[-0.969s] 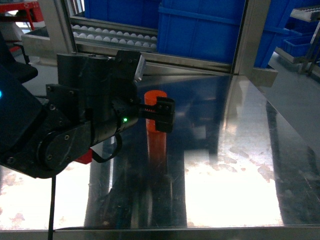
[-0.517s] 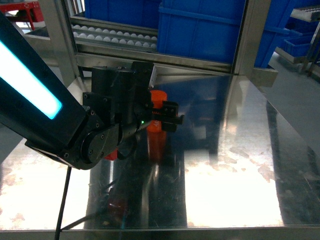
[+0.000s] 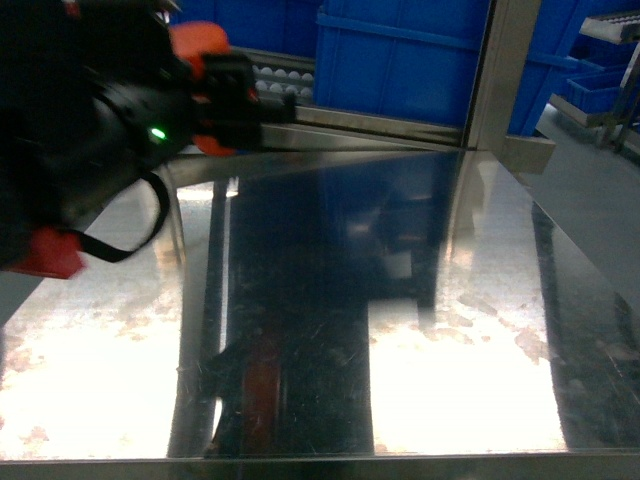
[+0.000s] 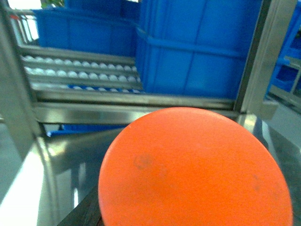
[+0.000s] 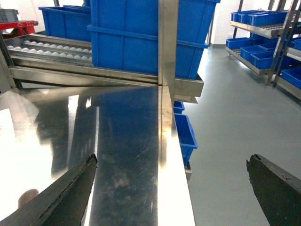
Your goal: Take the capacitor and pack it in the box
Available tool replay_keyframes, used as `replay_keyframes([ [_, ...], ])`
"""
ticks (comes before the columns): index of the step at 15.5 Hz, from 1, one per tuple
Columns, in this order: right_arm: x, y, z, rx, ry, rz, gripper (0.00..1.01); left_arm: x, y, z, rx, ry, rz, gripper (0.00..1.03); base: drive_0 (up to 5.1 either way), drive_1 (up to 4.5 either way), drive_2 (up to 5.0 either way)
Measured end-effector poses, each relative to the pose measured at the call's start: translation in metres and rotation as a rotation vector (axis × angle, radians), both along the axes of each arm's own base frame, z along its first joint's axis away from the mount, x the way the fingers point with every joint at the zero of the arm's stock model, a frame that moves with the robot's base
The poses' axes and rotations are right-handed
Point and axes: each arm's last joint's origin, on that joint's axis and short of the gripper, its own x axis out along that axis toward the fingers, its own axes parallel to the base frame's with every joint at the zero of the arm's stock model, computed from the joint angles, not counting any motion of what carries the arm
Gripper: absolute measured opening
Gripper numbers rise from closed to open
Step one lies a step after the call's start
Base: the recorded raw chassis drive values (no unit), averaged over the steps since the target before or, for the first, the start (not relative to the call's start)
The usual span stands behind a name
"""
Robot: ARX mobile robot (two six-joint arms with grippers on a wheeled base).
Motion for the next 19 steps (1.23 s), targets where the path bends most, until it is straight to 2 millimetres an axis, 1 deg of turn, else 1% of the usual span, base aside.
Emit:
replay_keyframes([
  [1,0.000,0.000,0.000,0.000,0.000,0.000,0.98,-0.020,0.010,0.006,-0.004,-0.011,0.024,0.44,0.0,0.00,0.0],
  [2,0.000,0.000,0.000,0.000,0.000,0.000,0.98,-0.058,0.027,0.003,0.013,0.032,0.055,0.44,0.0,0.00,0.0],
  [3,0.000,0.000,0.000,0.000,0.000,0.000,0.98,-0.089,0.038,0.001,0.027,0.071,0.090,0.44,0.0,0.00,0.0],
  [5,0.000,0.000,0.000,0.000,0.000,0.000,0.98,-0.149,0.054,0.013,0.015,0.027,0.165,0.44,0.0,0.00,0.0],
  [7,0.000,0.000,0.000,0.000,0.000,0.000,0.98,-0.192,0.059,0.005,0.036,0.057,0.159,0.44,0.0,0.00,0.0],
  [8,0.000,0.000,0.000,0.000,0.000,0.000,0.98,-0.206,0.060,0.003,0.033,0.058,0.144,0.44,0.0,0.00,0.0],
  [9,0.000,0.000,0.000,0.000,-0.001,0.000,0.98,-0.211,0.062,0.011,-0.008,0.006,0.141,0.44,0.0,0.00,0.0],
  [10,0.000,0.000,0.000,0.000,0.000,0.000,0.98,-0.212,0.063,0.015,-0.028,-0.007,0.151,0.44,0.0,0.00,0.0],
  [12,0.000,0.000,0.000,0.000,0.000,0.000,0.98,-0.211,0.063,0.011,-0.002,0.029,0.160,0.44,0.0,0.00,0.0],
  [13,0.000,0.000,0.000,0.000,0.000,0.000,0.98,-0.212,0.066,0.007,0.027,0.069,0.174,0.44,0.0,0.00,0.0],
  [15,0.000,0.000,0.000,0.000,0.000,0.000,0.98,-0.217,0.085,0.005,0.014,0.050,0.216,0.44,0.0,0.00,0.0],
  [16,0.000,0.000,0.000,0.000,0.000,0.000,0.98,-0.220,0.093,0.001,0.015,0.052,0.208,0.44,0.0,0.00,0.0],
  [17,0.000,0.000,0.000,0.000,0.000,0.000,0.98,-0.222,0.098,-0.004,0.018,0.061,0.205,0.44,0.0,0.00,0.0],
  [19,0.000,0.000,0.000,0.000,0.000,0.000,0.98,-0.226,0.106,-0.005,0.014,0.049,0.207,0.44,0.0,0.00,0.0],
])
